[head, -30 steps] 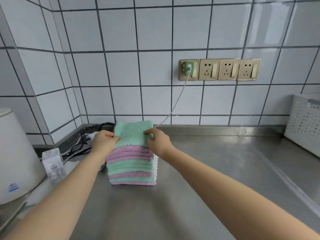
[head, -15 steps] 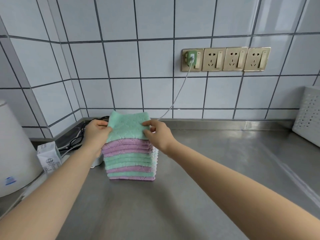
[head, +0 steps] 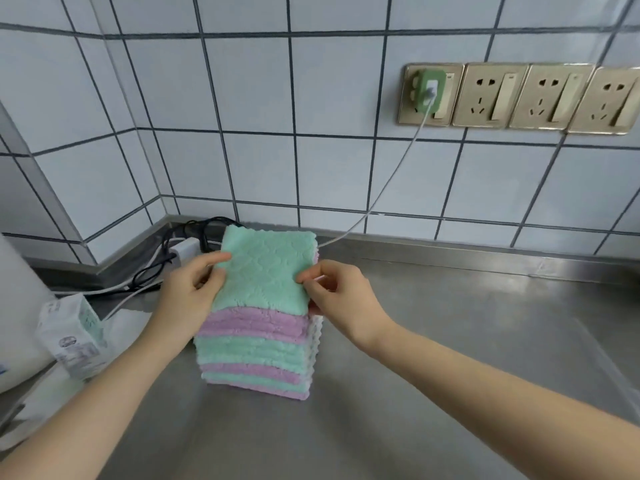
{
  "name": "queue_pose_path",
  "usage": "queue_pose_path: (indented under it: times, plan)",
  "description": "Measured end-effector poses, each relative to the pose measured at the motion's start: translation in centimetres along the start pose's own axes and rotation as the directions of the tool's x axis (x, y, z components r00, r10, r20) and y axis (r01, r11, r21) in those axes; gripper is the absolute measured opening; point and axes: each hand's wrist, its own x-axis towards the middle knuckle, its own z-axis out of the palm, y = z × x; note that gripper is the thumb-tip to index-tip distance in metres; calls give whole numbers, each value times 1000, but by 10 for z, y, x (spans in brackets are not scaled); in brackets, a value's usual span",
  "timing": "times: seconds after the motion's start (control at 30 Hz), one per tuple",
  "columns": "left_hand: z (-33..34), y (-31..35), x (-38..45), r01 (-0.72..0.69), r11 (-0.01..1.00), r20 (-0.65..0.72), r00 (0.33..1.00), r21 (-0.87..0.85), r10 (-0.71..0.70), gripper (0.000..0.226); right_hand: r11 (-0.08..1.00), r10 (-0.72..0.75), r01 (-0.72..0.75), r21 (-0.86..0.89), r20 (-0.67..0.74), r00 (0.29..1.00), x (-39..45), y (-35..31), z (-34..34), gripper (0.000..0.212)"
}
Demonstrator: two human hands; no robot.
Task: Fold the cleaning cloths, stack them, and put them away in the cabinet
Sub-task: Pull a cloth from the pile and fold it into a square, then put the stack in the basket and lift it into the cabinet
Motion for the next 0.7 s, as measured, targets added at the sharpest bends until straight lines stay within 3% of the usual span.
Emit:
queue_pose_path:
  times: [0.1,0.27,0.37,0.43,0.53,0.7]
  plan:
    - [-7,12,3,122,992,87,989,18,-123,27,994,80,-77,-73,38,996,2,-11,-4,19]
    - [-26,30,13,264,935,256,911,236,-322,31,959,267,-242,-150,175,948,-2,-44,-18,28]
    - [-34,56,16,219,863,164,932,454,-323,36,913,318,-208,-350,295,901,-10,-73,-39,33]
    - [-31,90,17,197,874,79,963,443,-257,37,884,348,-194,-425,324,880,-18,-93,-65,33]
    - [-12,142,15,142,884,4,987,446,-160,32,859,375,-219,-462,280,884,-37,-112,-111,33]
    - [62,223,8,126,939,134,975,320,-177,23,804,401,-305,-510,87,912,-78,-116,-227,25]
